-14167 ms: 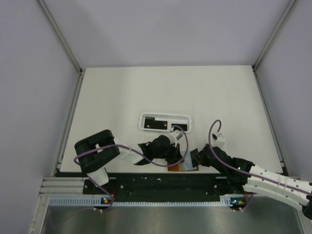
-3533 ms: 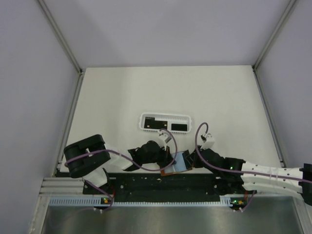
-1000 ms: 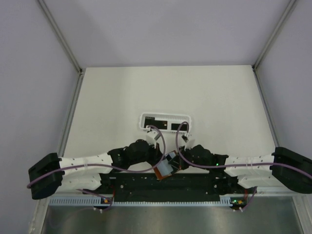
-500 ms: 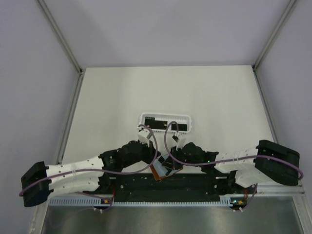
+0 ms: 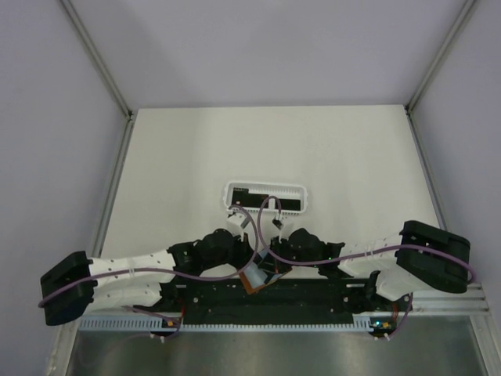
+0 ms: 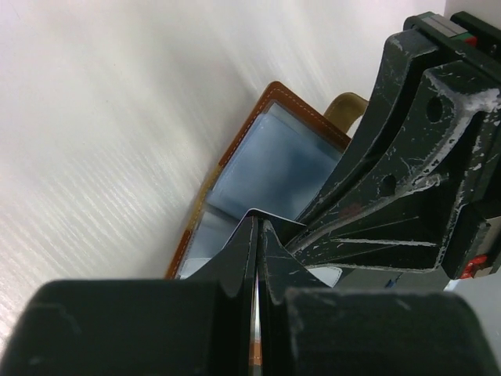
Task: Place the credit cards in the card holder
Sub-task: Insert the credit card into the card holder.
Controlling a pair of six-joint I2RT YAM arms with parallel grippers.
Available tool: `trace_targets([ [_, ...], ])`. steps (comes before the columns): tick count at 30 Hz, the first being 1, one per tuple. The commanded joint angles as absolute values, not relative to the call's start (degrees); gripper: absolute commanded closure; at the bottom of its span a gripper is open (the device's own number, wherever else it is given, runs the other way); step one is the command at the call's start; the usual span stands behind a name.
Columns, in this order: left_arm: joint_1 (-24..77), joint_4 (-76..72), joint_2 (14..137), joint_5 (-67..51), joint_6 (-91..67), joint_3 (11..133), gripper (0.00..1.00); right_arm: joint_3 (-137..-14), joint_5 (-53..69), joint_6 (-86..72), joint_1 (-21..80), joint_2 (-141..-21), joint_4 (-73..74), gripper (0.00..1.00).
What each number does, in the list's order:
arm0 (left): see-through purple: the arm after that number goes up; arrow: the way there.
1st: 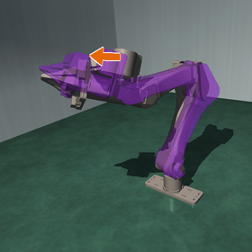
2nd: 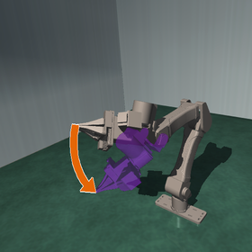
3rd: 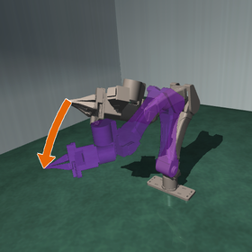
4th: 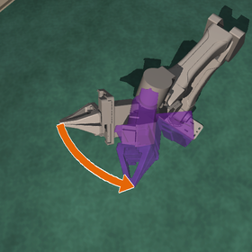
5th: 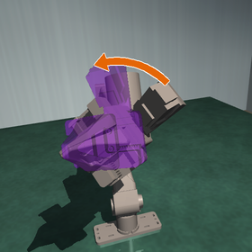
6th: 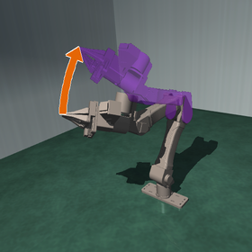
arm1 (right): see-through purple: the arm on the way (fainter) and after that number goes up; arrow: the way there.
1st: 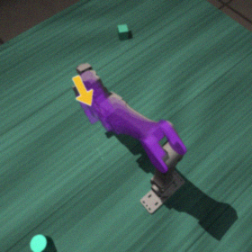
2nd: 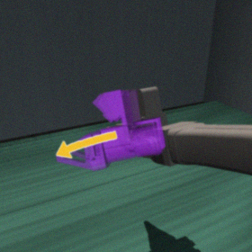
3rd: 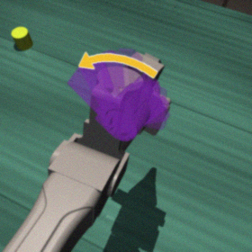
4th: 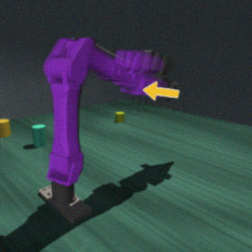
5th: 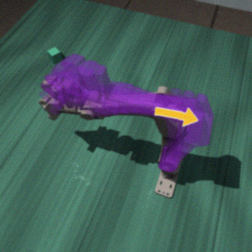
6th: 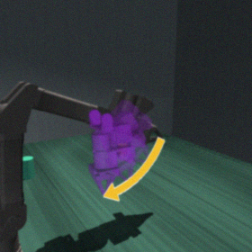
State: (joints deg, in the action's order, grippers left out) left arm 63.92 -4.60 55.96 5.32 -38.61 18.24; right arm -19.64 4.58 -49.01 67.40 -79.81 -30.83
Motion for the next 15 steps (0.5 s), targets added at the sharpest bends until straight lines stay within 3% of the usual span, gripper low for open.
trace_targets([
  [1, 64.2, -8.9, 57.8, 3.9, -39.1, 17.2, 1.00, -21.9, 5.5, -47.8, 67.8, -79.7, -34.5, 1.00],
  [15, 64.2, -10.6, 59.2, 2.1, -40.7, 13.3, 1.00, -21.2, 3.2, -48.4, 67.7, -77.3, -33.2, 1.00],
])
